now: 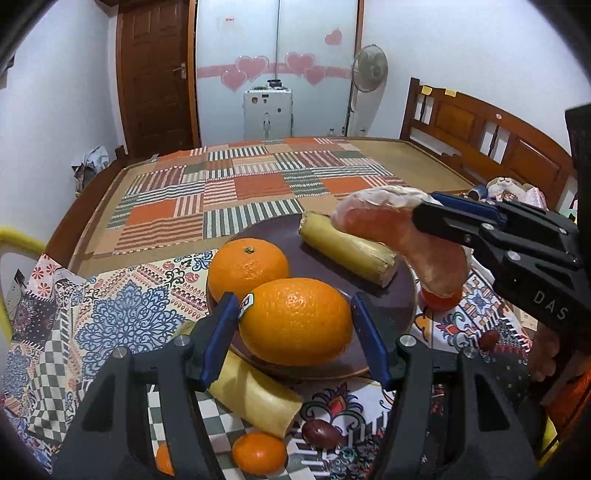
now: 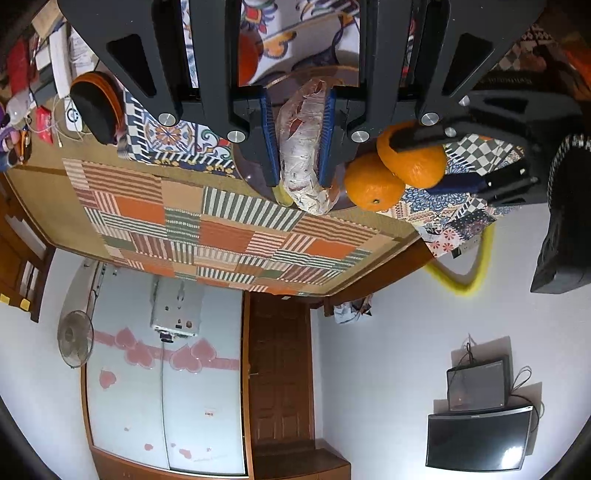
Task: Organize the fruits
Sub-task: 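Carry the orange to the plate with the left gripper while the right gripper places the pomelo wedge there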
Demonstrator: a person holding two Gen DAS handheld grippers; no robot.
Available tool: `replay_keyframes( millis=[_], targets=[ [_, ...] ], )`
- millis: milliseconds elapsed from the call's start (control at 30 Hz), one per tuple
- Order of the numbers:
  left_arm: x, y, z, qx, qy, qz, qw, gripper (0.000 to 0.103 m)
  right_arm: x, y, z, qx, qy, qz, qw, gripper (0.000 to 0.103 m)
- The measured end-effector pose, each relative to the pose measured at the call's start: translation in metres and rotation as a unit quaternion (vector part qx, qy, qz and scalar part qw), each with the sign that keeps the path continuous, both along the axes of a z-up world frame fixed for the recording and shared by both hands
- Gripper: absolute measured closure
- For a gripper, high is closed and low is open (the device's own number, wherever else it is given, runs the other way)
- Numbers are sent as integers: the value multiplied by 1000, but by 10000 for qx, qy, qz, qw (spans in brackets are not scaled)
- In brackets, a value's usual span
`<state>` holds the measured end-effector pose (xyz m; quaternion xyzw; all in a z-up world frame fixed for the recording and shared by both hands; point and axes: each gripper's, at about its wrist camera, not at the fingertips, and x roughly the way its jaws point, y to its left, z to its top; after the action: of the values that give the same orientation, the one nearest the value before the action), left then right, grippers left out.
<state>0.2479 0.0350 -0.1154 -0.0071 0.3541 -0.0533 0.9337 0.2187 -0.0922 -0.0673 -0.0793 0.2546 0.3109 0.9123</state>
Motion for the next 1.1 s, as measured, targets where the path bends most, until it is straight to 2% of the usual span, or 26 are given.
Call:
replay_keyframes(
  millis=[300,433,700,900,1100],
  targets=[
    [7,-1,-2,97,-50,-72,9999,40,19,19,-7,-180,133,74,9997,84],
    [8,-4,-2,171,-54,-130,9998,40,27,24,-10,-194,342,145,9991,84],
    [16,4,-1,53,-4,3,10000,37,39,34,-19,-329,674,230,9969,84],
    [7,10,7,120,-118,79,9998,37,37,27,-12,-232,647,169,9975,84],
    [-13,26,27,10,-284,229,9993,37,19,18,-2,-298,457,122,9984,84]
  ],
)
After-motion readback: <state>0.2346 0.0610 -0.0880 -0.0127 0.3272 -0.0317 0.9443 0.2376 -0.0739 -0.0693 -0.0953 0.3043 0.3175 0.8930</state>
